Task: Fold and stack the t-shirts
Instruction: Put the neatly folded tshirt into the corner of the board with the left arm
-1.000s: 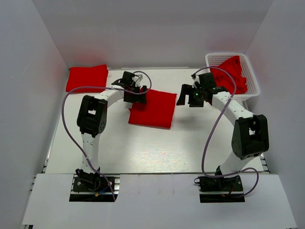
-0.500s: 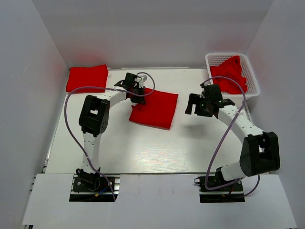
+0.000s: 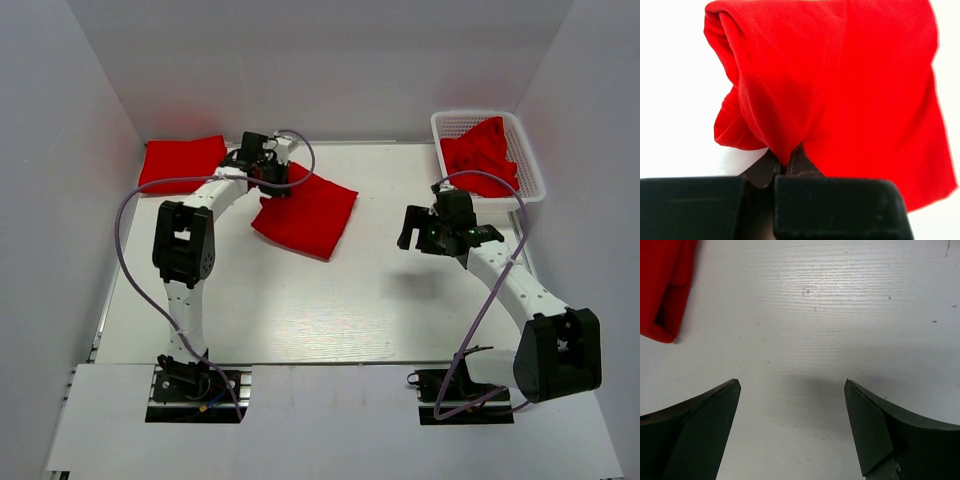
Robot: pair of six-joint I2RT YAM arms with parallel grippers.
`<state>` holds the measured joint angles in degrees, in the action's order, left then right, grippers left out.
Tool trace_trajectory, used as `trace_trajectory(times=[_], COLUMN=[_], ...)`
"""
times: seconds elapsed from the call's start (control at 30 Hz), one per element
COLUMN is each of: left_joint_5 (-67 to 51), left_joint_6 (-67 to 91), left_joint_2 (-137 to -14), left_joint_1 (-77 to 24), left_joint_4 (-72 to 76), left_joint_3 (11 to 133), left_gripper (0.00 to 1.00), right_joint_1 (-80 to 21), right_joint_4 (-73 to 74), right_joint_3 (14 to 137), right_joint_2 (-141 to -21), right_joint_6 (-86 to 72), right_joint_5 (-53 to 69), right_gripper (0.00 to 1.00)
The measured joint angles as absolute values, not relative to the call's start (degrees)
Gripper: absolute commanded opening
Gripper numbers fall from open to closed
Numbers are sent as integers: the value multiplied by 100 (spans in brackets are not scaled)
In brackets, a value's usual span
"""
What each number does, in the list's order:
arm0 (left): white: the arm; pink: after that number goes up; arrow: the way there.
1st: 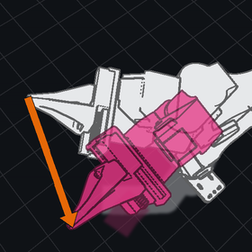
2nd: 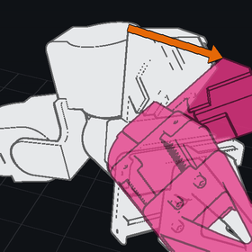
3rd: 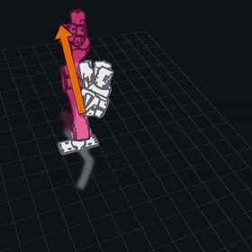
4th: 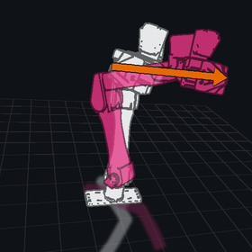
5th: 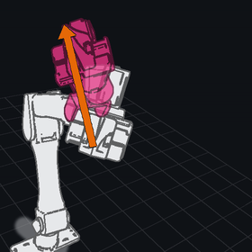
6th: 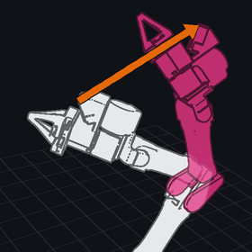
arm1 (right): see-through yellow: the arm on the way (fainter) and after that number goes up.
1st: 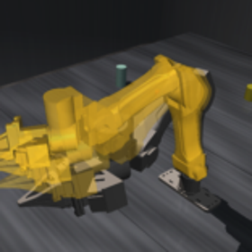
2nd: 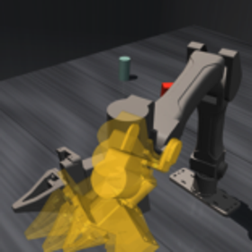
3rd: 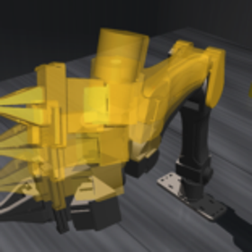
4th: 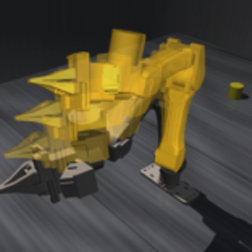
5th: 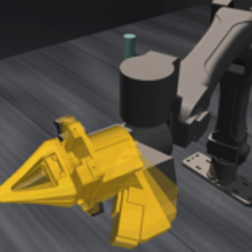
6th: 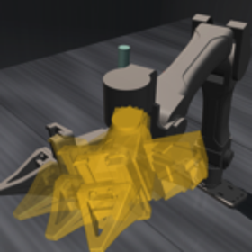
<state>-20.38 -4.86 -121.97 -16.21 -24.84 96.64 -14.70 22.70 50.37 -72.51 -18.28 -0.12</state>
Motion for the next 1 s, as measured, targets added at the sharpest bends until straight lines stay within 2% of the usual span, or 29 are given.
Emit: trace_trajectory(times=[0.37,0.67,1.0], left_joint_5=[-2220,-2353,-2482], left_joint_6=[-1328,-2043,-2368], left_joint_2=[-12197,-12451,-12733], left_joint_1=[-762,-198,390], left_joint_4=[-3264,-3900,-4071], left_joint_3=[10785,12302,12794], left_gripper=[0,0,0], right_joint_1=[-1470,-1470,-1470], right_joint_4=[2248,2185,2060], right_joint_3=[5043,5205,5334], right_joint_2=[-7260,-7461,-7596], right_joint_6=[-1909,-1935,-2043], right_joint_5=[-113,-130,-130], right_gripper=[90,90,90])
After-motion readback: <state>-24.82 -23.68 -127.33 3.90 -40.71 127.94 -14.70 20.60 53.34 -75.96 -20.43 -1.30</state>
